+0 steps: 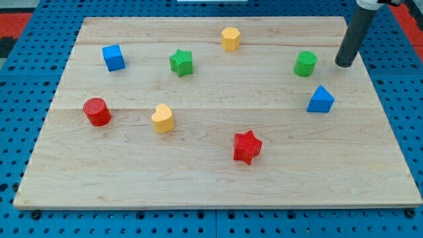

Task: Move the green circle to the bottom of the yellow hexagon

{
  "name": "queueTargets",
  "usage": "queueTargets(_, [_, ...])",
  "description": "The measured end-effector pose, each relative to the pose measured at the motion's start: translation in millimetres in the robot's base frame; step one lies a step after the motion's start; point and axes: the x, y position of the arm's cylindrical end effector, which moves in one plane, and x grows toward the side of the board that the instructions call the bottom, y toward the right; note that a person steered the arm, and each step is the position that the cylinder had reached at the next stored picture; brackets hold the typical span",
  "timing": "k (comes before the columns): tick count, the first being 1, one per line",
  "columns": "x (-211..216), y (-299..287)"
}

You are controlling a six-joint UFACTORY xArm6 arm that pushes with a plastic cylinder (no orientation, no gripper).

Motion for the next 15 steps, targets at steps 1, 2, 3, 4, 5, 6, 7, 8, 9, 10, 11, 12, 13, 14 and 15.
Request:
queueTargets(1, [2, -9])
queueTargets(2, [9, -26])
queueTargets(3, [9, -26])
queueTargets(4, [9, -37])
queueTargets(5, [9, -56])
queueTargets(6, [9, -75])
queueTargets(7, [9, -93])
queueTargets(8, [9, -110])
queueTargets(9, [9, -124])
queueTargets(10, [9, -119])
queueTargets(11, [9, -83])
queueTargets(12, [8, -83])
queueTargets(13, [-6, -89])
queueTargets(14, [-6, -99])
queueTargets(15, [-6, -113])
